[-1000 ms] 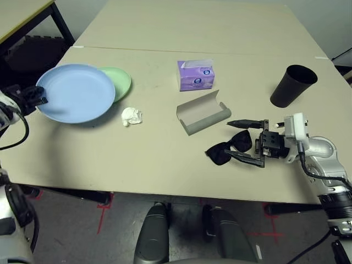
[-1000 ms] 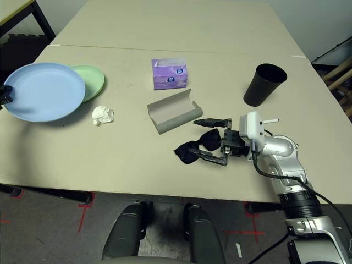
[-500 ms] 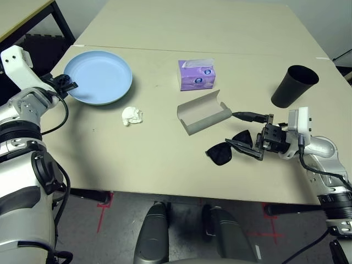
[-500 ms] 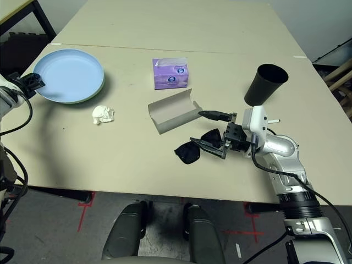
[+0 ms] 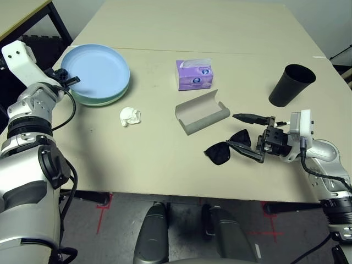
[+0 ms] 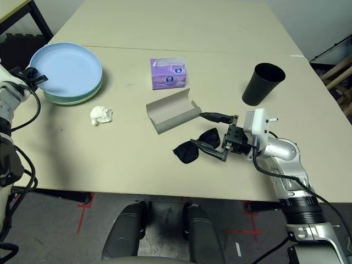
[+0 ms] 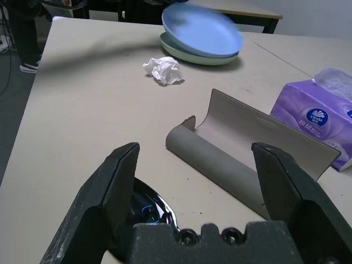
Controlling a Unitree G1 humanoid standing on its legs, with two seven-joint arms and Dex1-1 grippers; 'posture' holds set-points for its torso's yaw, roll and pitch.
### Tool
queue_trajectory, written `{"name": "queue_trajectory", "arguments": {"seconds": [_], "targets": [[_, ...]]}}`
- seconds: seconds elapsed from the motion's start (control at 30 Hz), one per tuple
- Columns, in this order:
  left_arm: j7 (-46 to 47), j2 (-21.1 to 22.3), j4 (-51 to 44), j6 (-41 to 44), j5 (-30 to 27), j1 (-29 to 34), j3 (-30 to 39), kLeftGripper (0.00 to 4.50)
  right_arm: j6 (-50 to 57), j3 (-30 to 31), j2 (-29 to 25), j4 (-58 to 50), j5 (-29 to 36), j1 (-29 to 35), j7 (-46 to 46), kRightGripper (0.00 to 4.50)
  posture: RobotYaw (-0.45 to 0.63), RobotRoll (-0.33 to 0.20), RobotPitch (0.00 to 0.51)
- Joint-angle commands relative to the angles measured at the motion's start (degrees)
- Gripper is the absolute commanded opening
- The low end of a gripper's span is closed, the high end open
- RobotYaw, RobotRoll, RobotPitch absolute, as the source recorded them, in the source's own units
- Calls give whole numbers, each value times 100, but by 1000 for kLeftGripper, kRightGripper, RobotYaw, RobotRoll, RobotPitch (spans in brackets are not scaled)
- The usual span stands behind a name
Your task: Organize and tidy the items on the table.
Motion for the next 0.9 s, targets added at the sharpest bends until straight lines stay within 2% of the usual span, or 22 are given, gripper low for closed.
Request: {"name": "queue_trajectory", "arguments": {"seconds": [0.03, 0.1, 0.2, 0.3, 0.5, 0.63, 0.77, 0.9], "targets": [[-371, -90, -225, 33, 27, 187, -115, 2613, 34, -64, -41, -88, 29, 58, -32, 4500, 177, 0, 171], [-857, -166, -621, 87, -2, 421, -255, 3389, 43, -78, -34, -81, 27, 52, -76, 4500, 177, 0, 172], [-2146, -286, -1819, 210, -215, 1156, -592, 4479, 31, -103, -32, -47, 21, 29, -125, 4500, 181, 0, 172], [-2674, -418, -2768, 378, -541, 1740, -554, 4479, 26, -121, -29, -14, 25, -4, -154, 4500, 180, 0, 174], [-3264, -495, -3944, 659, -717, 2548, -783, 4479, 58, -120, -1, -26, 31, -28, -215, 4500, 182, 0, 172], [-3533, -288, -4297, 1053, -684, 2843, -976, 4479, 67, -116, -11, -32, 40, -43, -221, 4500, 179, 0, 170], [-3907, 273, -4664, 1663, -636, 3241, -1202, 4479, 73, -131, -39, -72, 44, -8, -221, 4500, 177, 0, 169], [-3885, 386, -4745, 1676, -588, 3418, -1230, 4479, 87, -115, -24, -106, 39, 22, -231, 4500, 180, 0, 169]]}}
